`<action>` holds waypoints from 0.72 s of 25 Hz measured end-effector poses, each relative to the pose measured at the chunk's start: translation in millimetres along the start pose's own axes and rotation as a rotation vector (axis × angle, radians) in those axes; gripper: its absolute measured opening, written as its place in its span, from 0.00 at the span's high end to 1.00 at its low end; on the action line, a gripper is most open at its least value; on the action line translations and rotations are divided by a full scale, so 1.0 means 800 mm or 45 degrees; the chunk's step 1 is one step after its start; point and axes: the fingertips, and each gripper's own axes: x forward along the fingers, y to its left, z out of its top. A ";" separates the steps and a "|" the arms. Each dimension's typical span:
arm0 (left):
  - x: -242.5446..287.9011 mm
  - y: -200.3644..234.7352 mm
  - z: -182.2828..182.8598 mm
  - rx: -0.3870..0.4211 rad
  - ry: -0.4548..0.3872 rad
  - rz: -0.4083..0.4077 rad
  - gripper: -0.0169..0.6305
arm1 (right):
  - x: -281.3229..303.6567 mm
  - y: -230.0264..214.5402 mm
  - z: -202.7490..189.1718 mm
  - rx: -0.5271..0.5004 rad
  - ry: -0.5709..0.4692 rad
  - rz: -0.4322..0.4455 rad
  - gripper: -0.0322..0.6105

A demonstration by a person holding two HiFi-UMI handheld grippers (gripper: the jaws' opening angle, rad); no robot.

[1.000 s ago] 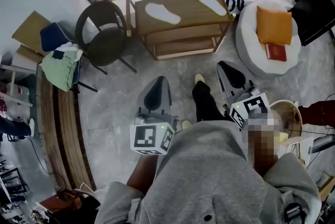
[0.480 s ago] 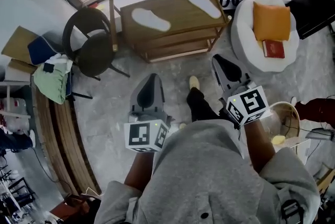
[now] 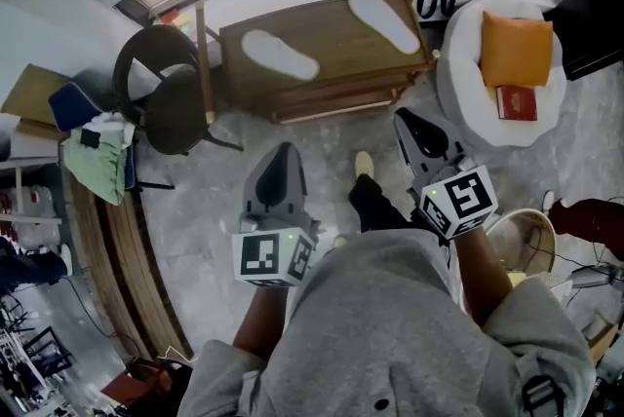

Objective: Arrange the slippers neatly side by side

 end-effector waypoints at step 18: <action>0.144 -0.017 0.031 0.043 0.061 0.006 0.95 | 0.079 -0.125 0.026 0.081 -0.016 0.027 0.90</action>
